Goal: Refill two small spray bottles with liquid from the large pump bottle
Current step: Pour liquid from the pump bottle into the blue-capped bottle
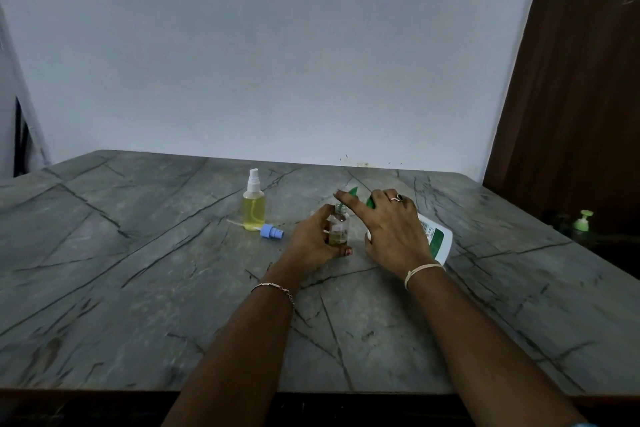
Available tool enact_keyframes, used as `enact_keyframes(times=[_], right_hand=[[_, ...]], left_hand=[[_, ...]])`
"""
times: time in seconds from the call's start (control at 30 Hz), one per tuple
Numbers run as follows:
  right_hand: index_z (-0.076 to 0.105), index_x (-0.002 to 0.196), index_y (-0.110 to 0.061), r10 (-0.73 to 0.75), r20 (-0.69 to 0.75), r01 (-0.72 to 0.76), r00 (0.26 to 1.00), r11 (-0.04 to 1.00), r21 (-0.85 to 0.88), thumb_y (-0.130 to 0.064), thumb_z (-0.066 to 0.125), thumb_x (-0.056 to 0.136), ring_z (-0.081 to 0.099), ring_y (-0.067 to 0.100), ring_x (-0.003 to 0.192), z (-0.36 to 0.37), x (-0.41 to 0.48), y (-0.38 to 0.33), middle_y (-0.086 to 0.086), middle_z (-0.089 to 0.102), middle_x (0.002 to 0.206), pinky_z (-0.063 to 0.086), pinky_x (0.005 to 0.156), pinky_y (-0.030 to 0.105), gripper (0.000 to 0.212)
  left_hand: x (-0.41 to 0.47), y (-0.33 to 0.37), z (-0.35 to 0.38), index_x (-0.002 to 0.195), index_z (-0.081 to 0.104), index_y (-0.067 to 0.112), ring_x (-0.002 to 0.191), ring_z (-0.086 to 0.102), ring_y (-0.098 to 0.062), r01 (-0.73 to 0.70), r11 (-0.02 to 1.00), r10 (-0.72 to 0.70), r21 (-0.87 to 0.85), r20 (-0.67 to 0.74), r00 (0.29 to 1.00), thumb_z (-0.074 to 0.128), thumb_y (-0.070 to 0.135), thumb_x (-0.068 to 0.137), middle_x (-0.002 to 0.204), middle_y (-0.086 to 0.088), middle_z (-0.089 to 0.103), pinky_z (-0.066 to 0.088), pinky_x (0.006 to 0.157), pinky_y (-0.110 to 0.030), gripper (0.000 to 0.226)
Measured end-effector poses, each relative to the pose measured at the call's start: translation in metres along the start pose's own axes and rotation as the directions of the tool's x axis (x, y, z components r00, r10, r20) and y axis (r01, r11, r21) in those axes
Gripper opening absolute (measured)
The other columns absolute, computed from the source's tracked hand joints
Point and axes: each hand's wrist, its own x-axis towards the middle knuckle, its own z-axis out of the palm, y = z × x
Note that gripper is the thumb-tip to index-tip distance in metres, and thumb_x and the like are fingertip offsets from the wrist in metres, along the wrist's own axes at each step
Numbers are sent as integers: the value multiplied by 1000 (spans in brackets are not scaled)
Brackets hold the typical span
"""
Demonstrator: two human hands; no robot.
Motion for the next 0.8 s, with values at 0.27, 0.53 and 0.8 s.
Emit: enact_keyframes(times=[0.27,0.53,0.8], right_hand=[[3,149,-40,-4,-12,4,1000,1000,4,-18,67,77,51,31,106,0,-1,0,11,55,111,41,93,46,98],[27,141,-33,28,-5,-28,1000,998,48,-17,67,74,47,30,113,1,5,-2,9,54,118,37,97,44,79],[30,140,-33,26,-27,-25,999,999,37,-18,68,73,49,29,111,4,6,-3,9,56,116,39,94,44,78]], left_hand=[[3,-6,2,122,46,24,99,63,-17,-26,999,27,43,-10,1000,83,24,68,117,-3,64,52,87,-30,65],[4,-9,3,126,44,24,89,59,-12,-44,995,45,95,-9,999,79,28,73,107,-1,64,45,77,-22,64],[7,-13,4,123,46,25,93,66,-17,-30,999,30,44,-7,1000,82,25,70,106,-2,67,54,88,-35,64]])
